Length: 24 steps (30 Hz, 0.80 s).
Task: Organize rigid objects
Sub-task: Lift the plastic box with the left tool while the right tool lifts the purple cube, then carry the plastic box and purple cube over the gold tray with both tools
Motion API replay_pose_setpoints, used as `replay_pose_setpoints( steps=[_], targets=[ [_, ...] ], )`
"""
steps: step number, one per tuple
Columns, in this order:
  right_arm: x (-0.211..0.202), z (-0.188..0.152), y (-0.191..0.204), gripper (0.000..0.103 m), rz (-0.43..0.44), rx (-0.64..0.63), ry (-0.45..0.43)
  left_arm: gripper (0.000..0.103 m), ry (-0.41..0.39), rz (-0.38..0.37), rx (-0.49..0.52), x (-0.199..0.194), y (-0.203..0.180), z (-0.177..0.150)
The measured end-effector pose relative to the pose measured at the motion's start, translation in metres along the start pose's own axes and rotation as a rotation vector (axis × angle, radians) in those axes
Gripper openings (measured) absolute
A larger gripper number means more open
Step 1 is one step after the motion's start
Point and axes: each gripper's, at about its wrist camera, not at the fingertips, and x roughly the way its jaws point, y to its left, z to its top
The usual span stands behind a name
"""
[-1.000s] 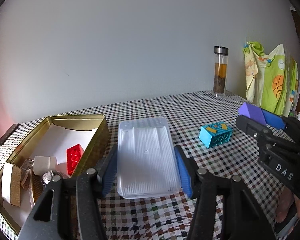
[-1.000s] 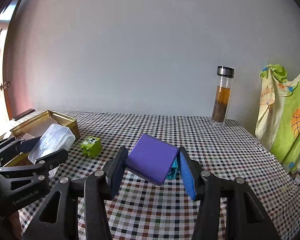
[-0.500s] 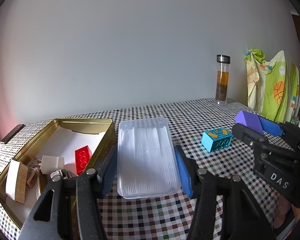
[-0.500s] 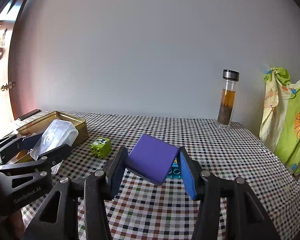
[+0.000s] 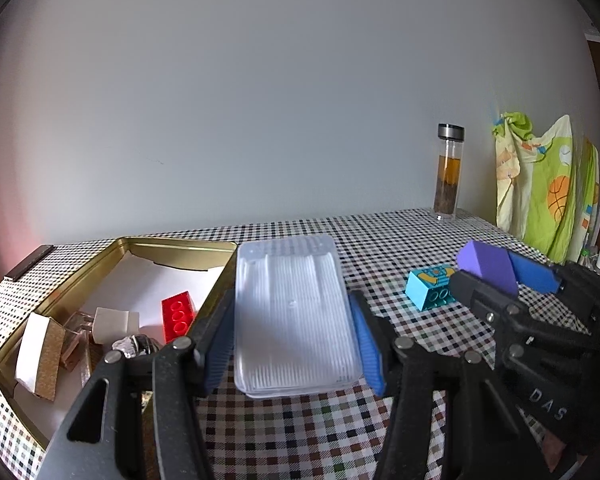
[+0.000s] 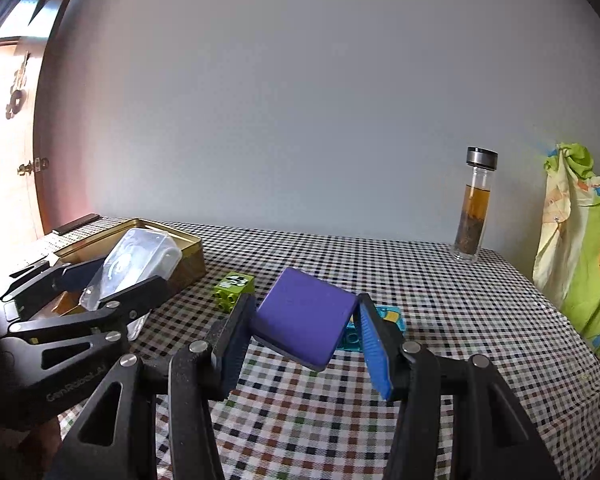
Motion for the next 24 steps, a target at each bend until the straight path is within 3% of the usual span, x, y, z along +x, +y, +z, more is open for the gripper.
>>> replay_pose_setpoints(
  steps=[24],
  targets=[
    [-0.011,0.000,0.020,0.054,0.050,-0.012,-0.014,0.054,-0.033,0.021,-0.028,-0.022,0.020,-0.008]
  ],
)
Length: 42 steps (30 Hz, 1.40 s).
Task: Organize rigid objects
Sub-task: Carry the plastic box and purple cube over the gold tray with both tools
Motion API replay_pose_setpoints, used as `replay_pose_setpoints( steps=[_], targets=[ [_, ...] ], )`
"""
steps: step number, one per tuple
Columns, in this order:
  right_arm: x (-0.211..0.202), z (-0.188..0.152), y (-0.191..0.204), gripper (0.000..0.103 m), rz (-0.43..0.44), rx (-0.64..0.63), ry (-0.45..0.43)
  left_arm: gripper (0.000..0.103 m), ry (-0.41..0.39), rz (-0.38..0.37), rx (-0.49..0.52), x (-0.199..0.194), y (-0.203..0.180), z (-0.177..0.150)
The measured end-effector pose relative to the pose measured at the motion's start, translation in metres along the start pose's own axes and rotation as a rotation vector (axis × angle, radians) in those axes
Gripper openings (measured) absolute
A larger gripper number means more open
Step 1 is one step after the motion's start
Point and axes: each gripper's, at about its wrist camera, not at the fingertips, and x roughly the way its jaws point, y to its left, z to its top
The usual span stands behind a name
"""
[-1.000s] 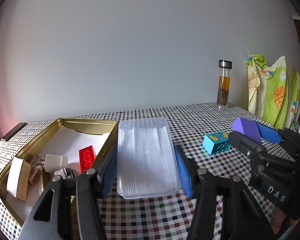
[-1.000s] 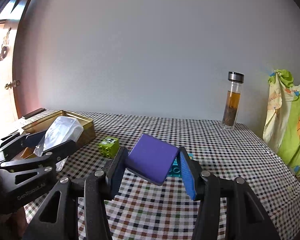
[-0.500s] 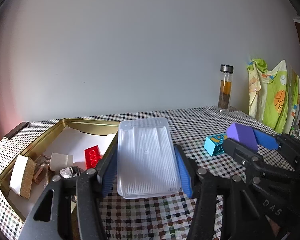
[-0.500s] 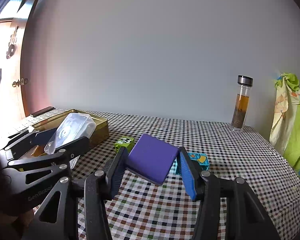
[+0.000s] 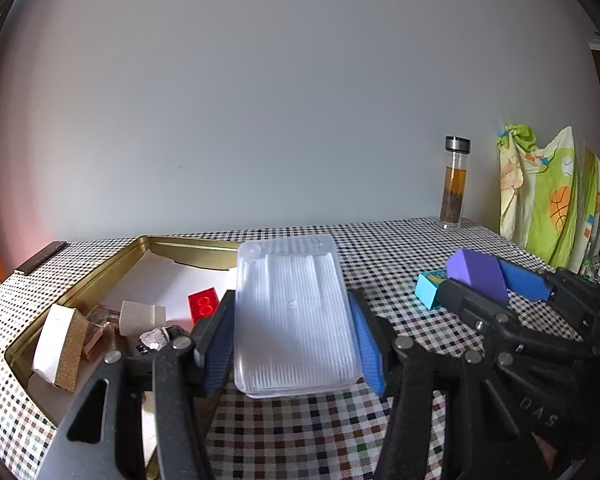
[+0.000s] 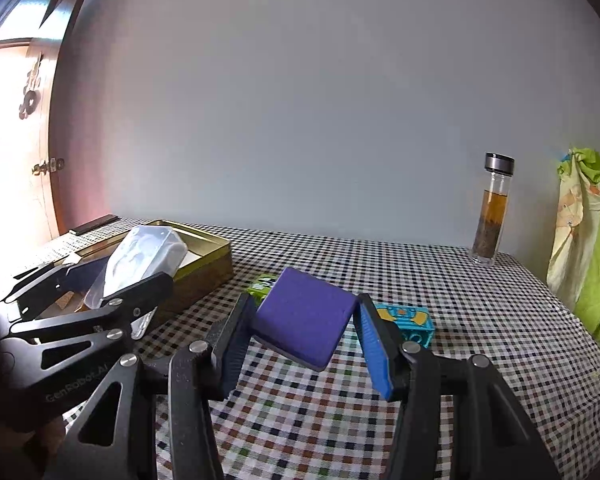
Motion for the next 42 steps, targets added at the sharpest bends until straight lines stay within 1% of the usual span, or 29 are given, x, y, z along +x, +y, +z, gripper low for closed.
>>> replay_pose_setpoints(
  steps=[11,17,27,37,42],
  targets=[
    [-0.008,0.002,0.010,0.054,0.042,-0.024,0.006,0.054,-0.021,0.024,-0.007,-0.008,0.009,-0.001],
    [-0.005,0.003,0.015,0.054,0.057,-0.036,0.009,0.054,-0.026,0.033,-0.012,-0.012,0.017,-0.003],
    [-0.006,0.005,0.027,0.054,0.081,-0.051,0.006,0.054,-0.056,0.078,-0.008,-0.022,0.029,-0.006],
    [-0.005,0.005,0.034,0.054,0.118,-0.039,0.012,0.054,-0.062,0.097,-0.028,-0.028,0.048,-0.009],
    [-0.003,0.004,0.044,0.054,0.133,-0.057,0.020,0.054,-0.064,0.100,-0.036,-0.029,0.055,-0.008]
  ],
)
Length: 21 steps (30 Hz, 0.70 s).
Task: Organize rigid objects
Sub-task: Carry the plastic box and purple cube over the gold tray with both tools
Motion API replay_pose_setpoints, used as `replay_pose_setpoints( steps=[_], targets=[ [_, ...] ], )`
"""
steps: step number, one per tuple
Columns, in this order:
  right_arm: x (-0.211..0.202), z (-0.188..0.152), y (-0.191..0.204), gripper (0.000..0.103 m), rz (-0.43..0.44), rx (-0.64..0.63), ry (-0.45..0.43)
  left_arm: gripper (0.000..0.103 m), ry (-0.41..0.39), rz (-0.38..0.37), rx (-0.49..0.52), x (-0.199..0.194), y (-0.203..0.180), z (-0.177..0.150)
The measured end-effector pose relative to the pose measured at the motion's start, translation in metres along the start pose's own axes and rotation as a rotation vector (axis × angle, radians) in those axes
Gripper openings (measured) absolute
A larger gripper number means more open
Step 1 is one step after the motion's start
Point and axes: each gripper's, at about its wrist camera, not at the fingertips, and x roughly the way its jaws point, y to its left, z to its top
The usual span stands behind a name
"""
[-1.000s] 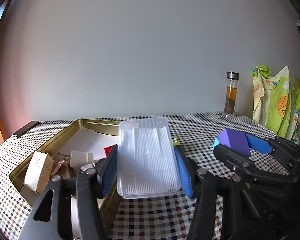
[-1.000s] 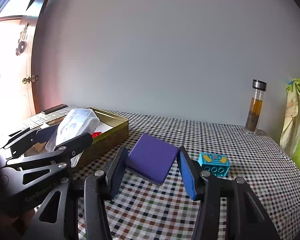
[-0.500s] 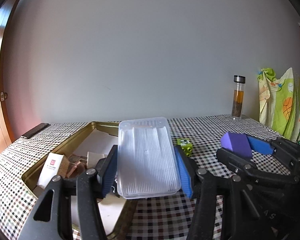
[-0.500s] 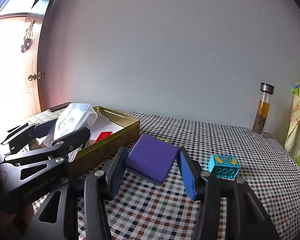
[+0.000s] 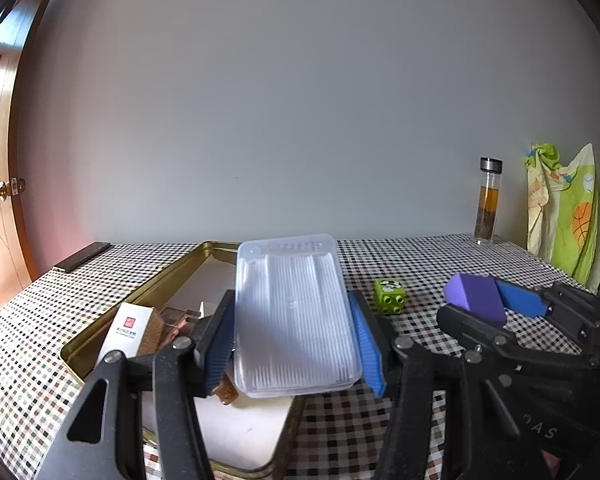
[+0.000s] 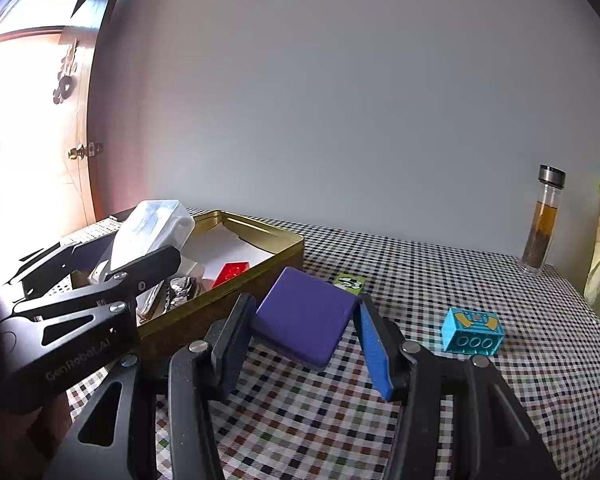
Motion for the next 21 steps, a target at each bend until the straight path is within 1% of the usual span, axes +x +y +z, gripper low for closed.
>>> replay_pose_setpoints(
  steps=[11,21],
  targets=[
    [0.005,0.002,0.011,0.054,0.013,-0.020,0.010,0.054,-0.003,0.014,-0.013,-0.004,0.016,-0.002],
    [0.016,0.004,0.022,0.054,0.031,-0.043,0.036,0.054,0.021,0.027,-0.018,-0.003,0.027,-0.002]
  ],
)
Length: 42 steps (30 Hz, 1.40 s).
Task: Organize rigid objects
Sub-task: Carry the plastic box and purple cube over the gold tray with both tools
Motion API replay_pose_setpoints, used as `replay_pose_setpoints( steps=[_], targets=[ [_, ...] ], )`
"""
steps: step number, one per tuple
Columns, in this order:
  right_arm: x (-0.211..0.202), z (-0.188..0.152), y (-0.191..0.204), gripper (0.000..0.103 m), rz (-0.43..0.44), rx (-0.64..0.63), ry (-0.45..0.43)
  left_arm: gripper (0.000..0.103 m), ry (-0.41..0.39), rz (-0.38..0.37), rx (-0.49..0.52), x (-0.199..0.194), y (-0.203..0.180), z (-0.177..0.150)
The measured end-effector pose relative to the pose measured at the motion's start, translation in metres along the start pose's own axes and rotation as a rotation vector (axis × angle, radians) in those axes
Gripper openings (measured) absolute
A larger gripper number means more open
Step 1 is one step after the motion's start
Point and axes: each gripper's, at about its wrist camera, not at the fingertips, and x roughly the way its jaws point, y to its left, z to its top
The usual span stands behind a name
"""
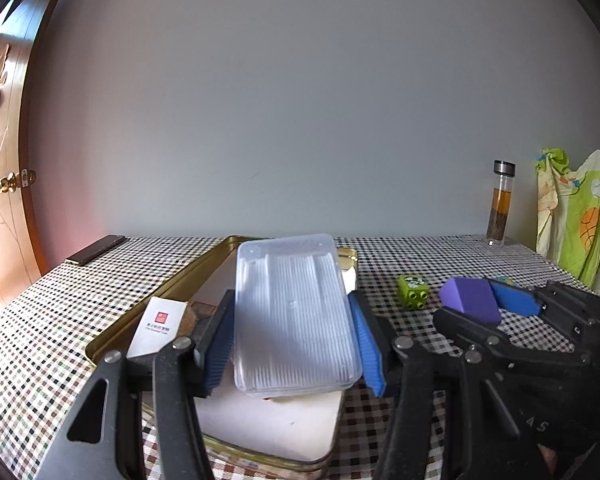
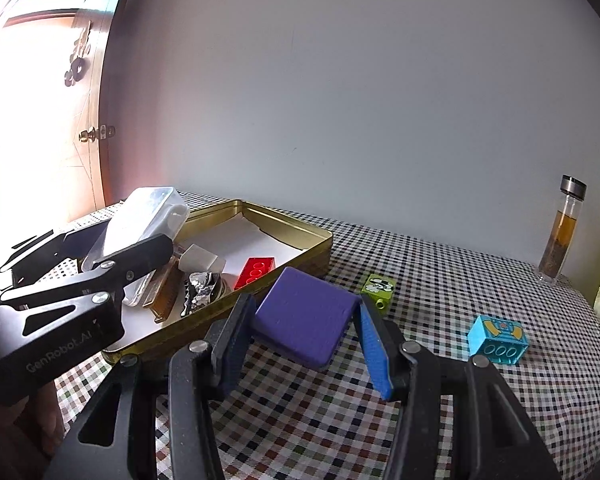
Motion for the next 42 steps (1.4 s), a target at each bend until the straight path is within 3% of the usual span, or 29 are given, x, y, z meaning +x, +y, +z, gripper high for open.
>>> replay_pose_setpoints(
  steps=[22,32,42],
  targets=[
    [0.025,0.011,0.021,0.053,0.092,-0.023,0.030,0.054,0.099,0.041,-0.002,0.013,0.035,0.003],
    [0.033,0.034,0.033,0.053,0.124,-0.052,0.017,0.054,0.140,0.075,0.010,0.026,0.054,0.017],
    [0.071,0.050,0.048,0.053,0.155,-0.049,0.080,0.054,0.243,0.073,0.027,0.058,0.062,0.020]
  ],
)
